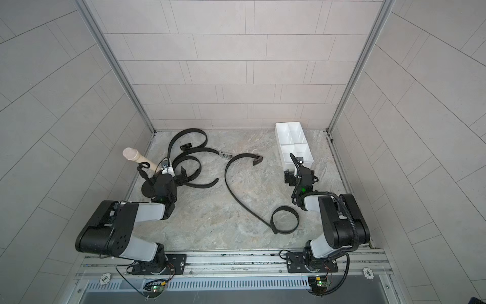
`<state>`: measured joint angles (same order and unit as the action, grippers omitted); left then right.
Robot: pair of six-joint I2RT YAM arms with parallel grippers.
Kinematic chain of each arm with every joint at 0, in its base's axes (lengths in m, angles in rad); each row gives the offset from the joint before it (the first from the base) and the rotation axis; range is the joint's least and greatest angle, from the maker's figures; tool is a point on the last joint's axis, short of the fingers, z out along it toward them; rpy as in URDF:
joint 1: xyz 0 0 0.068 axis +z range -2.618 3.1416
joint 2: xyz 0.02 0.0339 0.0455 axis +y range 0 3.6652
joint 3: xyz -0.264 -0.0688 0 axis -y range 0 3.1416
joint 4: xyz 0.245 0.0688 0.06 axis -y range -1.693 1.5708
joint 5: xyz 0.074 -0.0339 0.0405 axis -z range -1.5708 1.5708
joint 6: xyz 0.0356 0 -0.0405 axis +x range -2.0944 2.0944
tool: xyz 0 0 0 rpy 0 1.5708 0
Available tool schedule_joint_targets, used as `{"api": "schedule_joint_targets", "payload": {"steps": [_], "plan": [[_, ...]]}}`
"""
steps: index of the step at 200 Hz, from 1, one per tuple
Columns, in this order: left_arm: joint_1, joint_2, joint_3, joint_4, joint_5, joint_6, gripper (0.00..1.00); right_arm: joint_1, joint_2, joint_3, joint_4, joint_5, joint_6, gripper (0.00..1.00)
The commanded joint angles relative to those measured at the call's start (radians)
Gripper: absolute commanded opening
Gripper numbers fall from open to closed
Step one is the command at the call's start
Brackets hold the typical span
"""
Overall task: Place the belts into the storage roll
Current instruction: Roll the belt at the center of the board.
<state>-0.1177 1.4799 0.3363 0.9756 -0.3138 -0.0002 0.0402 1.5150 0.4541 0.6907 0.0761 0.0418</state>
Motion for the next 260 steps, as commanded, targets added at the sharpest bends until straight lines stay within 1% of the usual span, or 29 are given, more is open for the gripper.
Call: {"api": "schedule_joint_targets", "payload": {"steps": [1,187,197,204,209,221,223,236,249,260], "plan": [[0.006,-0.017,0.011,-0.007,0.054,0.021,1.00,0.001,0.005,0.000,0.002,0.013,-0.001,0.99],[0.013,-0.017,0.015,-0.013,0.074,0.018,1.00,0.001,0.004,0.001,0.001,0.013,-0.001,0.99],[0.011,-0.034,0.007,-0.001,0.080,0.025,1.00,0.002,-0.019,-0.010,0.024,-0.023,-0.046,0.99],[-0.009,-0.077,0.020,-0.059,0.079,0.045,1.00,0.017,-0.067,-0.006,-0.010,-0.048,-0.077,0.99],[-0.028,-0.119,0.044,-0.146,0.061,0.063,1.00,0.041,-0.114,0.010,-0.083,-0.021,-0.082,1.00],[-0.079,-0.199,0.136,-0.390,0.029,0.077,1.00,0.103,-0.215,0.107,-0.373,0.091,-0.046,1.00],[-0.087,-0.207,0.152,-0.426,0.003,0.076,1.00,0.110,-0.223,0.125,-0.416,0.103,-0.041,0.99],[-0.146,-0.253,0.243,-0.634,-0.046,0.042,1.00,0.166,-0.260,0.234,-0.646,0.144,0.002,0.99],[-0.215,-0.277,0.310,-0.782,-0.053,0.003,1.00,0.224,-0.277,0.279,-0.776,0.169,0.042,0.99],[-0.275,-0.269,0.367,-0.898,-0.041,-0.057,1.00,0.272,-0.286,0.308,-0.883,0.191,0.097,0.99]]}}
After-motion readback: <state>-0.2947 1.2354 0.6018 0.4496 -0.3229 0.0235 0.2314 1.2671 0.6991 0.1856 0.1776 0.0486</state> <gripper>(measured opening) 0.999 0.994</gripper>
